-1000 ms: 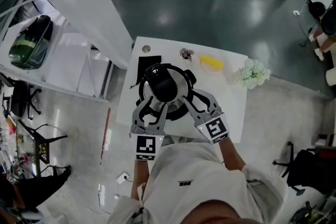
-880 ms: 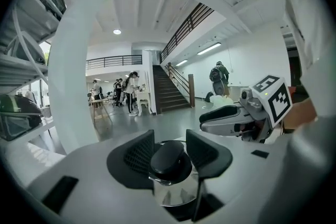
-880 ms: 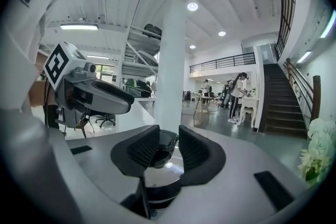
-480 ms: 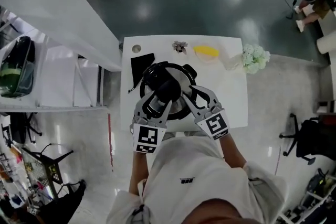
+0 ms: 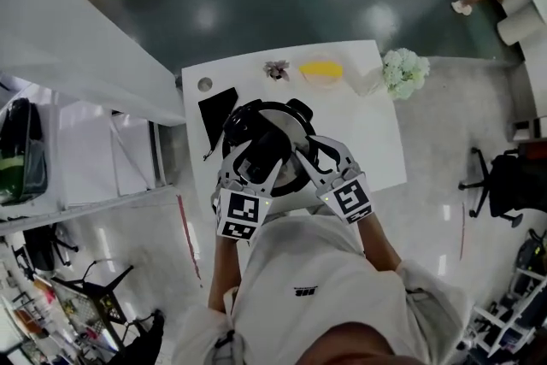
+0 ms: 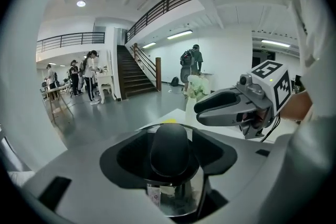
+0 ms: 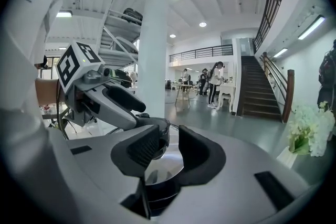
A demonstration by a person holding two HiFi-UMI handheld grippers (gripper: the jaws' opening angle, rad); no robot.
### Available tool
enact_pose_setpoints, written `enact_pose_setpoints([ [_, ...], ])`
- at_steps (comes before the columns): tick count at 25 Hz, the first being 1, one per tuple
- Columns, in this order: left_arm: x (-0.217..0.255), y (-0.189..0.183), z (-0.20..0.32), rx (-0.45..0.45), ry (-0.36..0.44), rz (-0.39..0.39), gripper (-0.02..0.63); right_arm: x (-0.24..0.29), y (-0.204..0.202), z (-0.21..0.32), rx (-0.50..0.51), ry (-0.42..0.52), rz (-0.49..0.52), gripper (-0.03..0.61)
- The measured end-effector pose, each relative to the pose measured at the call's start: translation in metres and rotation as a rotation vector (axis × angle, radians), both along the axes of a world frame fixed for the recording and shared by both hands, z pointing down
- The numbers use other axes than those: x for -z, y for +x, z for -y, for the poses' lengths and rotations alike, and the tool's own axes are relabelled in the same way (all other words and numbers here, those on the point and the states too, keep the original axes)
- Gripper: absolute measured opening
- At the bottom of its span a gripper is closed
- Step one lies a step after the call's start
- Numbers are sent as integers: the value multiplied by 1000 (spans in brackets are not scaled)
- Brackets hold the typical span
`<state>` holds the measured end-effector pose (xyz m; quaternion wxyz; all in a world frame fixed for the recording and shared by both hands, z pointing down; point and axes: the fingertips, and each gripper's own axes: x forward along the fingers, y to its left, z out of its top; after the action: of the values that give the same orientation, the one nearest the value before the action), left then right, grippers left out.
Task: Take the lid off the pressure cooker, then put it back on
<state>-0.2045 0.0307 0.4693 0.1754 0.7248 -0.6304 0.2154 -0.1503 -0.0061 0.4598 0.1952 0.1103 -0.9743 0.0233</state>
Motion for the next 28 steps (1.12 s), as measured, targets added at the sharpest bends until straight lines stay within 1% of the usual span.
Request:
enact_pose_setpoints([
  [5,-18,6,8,-74,-59,-5,287,-8,3,5,-36,7,-8,117],
  [7,-22,7,11,-89,-76,-4,293,-10,4,7,-48,10,-9,117],
  [15,-34,7,18,-120,-125,-17,295,-9,8,11,-95,-9,-29,117],
  [18,-38,8,18,-126,-155,-14,295,-10,9,13,-102,-10,-33,117],
  [21,-46,8,18,-128,-198,1,295,-13,10,15,-87,23,-22,117],
  [22,-48,8,17,-126,-208,-3,296,-14,10,16,-83,31,-21,117],
  [25,-51,8,16,-124,-222,-41,293,-13,11,16,-91,15,-30,117],
  [28,-51,8,17,-128,-229,-52,290,-15,10,17,-85,19,-27,117],
])
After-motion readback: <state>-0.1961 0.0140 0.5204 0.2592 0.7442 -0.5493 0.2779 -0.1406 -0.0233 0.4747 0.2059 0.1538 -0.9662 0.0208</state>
